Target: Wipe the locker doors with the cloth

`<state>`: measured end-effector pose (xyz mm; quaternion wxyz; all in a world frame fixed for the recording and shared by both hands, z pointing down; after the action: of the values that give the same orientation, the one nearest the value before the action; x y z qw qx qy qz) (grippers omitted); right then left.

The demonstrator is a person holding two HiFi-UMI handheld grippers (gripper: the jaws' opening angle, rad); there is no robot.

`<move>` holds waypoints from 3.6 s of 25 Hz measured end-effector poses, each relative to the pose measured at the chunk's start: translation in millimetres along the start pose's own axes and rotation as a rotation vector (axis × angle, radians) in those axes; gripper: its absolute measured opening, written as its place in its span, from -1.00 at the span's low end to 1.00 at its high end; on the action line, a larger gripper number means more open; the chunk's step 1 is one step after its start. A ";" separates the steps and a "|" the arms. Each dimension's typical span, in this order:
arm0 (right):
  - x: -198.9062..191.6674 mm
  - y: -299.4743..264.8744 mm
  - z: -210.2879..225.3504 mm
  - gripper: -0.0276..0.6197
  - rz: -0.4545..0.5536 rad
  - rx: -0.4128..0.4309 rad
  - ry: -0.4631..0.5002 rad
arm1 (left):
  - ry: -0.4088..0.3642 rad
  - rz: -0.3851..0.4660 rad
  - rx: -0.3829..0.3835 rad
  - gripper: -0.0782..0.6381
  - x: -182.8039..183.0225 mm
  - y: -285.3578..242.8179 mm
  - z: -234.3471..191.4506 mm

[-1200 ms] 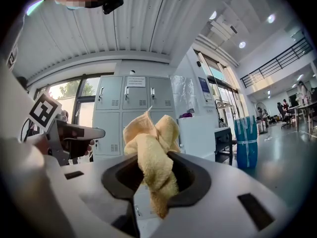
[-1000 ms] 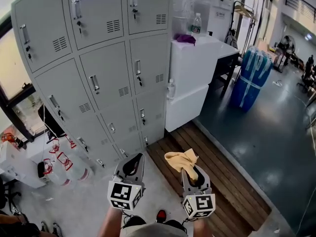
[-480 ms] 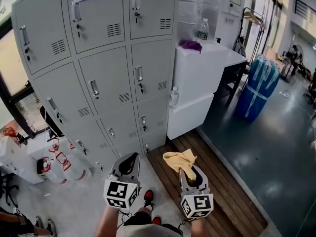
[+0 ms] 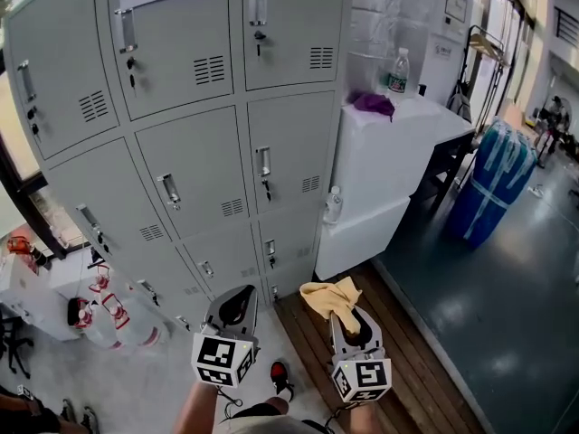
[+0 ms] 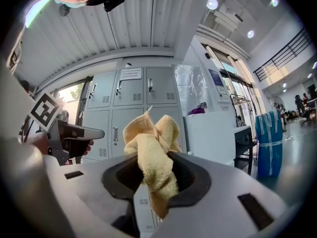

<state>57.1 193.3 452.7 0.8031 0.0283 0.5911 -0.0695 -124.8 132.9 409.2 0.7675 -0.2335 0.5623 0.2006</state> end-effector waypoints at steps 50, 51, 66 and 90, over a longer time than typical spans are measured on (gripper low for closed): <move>194.5 -383.1 -90.8 -0.51 0.137 0.568 0.026 | 0.024 -0.039 0.397 -0.72 33.4 -182.1 -199.9; 194.6 -387.1 -91.8 -0.51 0.134 0.569 0.024 | 0.020 -0.040 0.400 -0.72 34.0 -182.2 -200.7; 192.6 -427.3 -93.1 -0.51 0.134 0.550 0.048 | 0.007 -0.046 0.447 -0.72 34.7 -189.4 -211.1; 216.8 -440.0 -4.4 -0.51 0.175 0.373 0.065 | 0.026 -0.020 0.369 -0.72 35.0 -231.3 -200.1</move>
<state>52.2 -258.2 260.9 0.7676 0.2299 0.5888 -0.1065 -136.8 -169.8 354.7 0.7921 -0.0966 0.5969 0.0833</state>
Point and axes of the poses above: the fingertips, and each gripper's own axes: y backward along the fingers, z to its right, x out of its top, the point moved 1 cm from there along y, backward along the fingers, and after that the axes turned 13 degrees about -y, right-handed, at the moved point
